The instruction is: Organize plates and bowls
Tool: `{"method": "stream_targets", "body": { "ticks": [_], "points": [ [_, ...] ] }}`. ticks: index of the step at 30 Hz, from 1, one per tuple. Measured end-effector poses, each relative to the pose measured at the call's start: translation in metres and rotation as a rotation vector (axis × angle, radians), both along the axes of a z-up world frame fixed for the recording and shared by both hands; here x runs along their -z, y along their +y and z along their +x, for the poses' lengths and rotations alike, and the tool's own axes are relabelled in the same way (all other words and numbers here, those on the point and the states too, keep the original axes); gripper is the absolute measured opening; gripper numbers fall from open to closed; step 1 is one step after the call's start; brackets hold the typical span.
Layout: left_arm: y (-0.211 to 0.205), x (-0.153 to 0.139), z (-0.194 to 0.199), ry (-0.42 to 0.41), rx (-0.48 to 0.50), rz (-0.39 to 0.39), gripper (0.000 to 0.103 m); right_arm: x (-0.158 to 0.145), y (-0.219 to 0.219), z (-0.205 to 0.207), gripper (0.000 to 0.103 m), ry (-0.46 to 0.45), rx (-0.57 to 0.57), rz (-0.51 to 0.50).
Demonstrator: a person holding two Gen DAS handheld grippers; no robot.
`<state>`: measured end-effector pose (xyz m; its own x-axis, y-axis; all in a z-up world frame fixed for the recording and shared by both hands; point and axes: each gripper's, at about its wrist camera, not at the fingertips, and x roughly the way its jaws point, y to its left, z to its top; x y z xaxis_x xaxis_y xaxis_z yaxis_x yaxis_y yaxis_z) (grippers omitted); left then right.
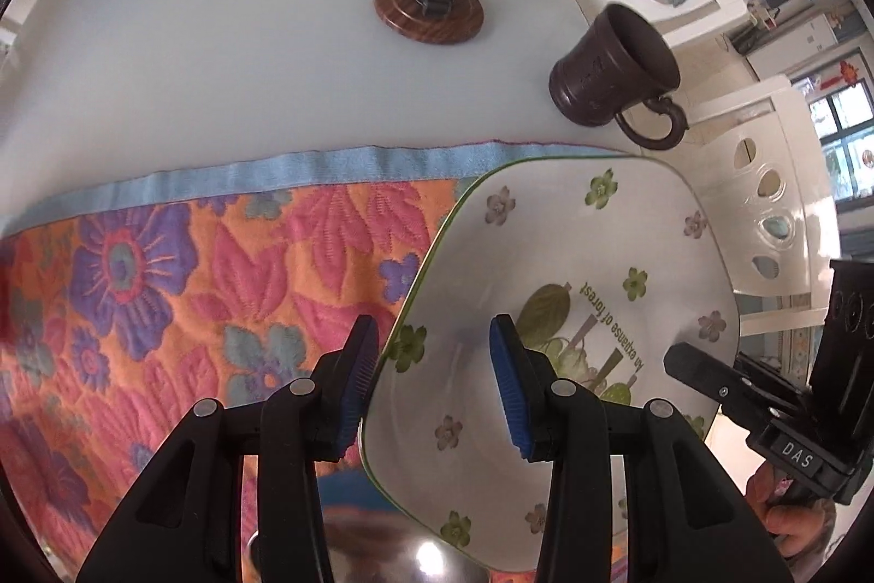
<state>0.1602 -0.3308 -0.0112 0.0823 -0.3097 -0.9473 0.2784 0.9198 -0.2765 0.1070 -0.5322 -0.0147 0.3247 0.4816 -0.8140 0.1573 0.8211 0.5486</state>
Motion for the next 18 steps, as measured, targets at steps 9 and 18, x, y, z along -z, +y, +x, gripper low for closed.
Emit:
{"method": "stream_targets", "body": {
  "ticks": [9,18],
  "points": [
    [0.046,-0.018,-0.001,-0.060,-0.048,-0.048,0.039,-0.025,0.027,-0.007,0.022,-0.032,-0.036,0.001],
    [0.096,-0.038,-0.029,-0.085,-0.110,-0.072,0.039,-0.049,0.064,-0.016,0.022,-0.064,-0.093,-0.007]
  ]
}}
